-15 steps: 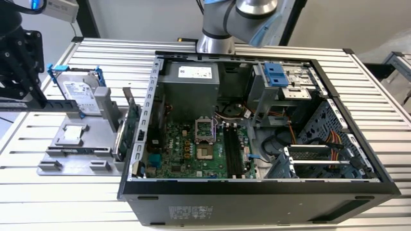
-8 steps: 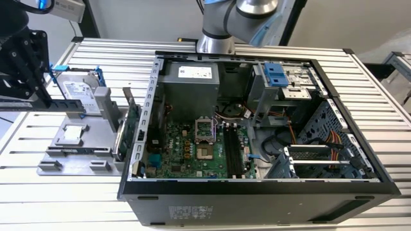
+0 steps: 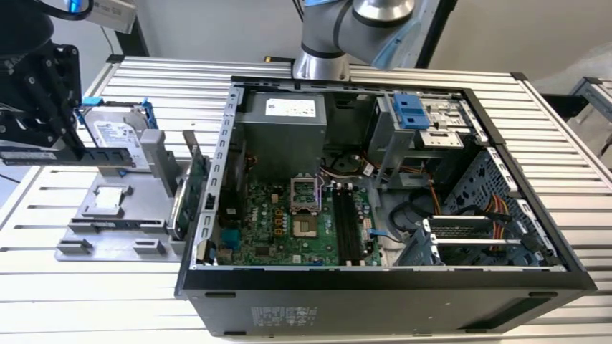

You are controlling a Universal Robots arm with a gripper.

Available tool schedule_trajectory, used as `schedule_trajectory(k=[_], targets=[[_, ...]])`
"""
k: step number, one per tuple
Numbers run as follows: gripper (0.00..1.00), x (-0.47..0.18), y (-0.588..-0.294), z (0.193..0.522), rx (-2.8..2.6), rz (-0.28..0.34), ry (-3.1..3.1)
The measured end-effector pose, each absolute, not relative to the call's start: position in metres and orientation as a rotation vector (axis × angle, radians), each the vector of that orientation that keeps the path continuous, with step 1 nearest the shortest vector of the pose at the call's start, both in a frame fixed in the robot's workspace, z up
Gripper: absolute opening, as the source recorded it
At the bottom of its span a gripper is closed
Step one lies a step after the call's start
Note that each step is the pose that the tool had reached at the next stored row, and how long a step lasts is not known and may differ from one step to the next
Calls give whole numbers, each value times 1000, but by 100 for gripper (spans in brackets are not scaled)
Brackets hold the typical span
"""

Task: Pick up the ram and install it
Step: 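Pick up the ram and move it above insertion slot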

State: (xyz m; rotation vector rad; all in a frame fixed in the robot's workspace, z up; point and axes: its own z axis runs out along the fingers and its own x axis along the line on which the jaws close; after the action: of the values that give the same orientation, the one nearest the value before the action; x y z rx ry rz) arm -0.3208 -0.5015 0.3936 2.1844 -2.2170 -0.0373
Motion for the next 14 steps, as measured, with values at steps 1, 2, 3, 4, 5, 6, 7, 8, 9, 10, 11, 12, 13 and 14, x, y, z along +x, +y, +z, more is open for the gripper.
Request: schedule_trajectory(k=[1,2,3,4,5,6,7,8,9,10,11,12,13,14], targets=[[0,-320,-501,394,2184,-37,-2217],[0,-319,-501,394,2184,-37,-2217],[0,-318,-501,394,2184,-37,-2217],[0,-317,-501,394,2184,-37,-2217],[0,-316,-501,394,2184,-37,-2217],[0,-315,-501,394,2184,-37,-2217],[0,-314,-501,394,2184,-37,-2217],[0,-313,-501,394,2185,-37,-2217],[0,-312,-501,394,2185,-37,-2217],[0,-311,-501,395,2184,-37,-2217],[0,-310,-501,395,2184,-37,-2217],[0,-309,-501,395,2184,-37,-2217],[0,-308,-501,395,2184,-37,-2217],[0,-307,-501,395,2184,-37,-2217]])
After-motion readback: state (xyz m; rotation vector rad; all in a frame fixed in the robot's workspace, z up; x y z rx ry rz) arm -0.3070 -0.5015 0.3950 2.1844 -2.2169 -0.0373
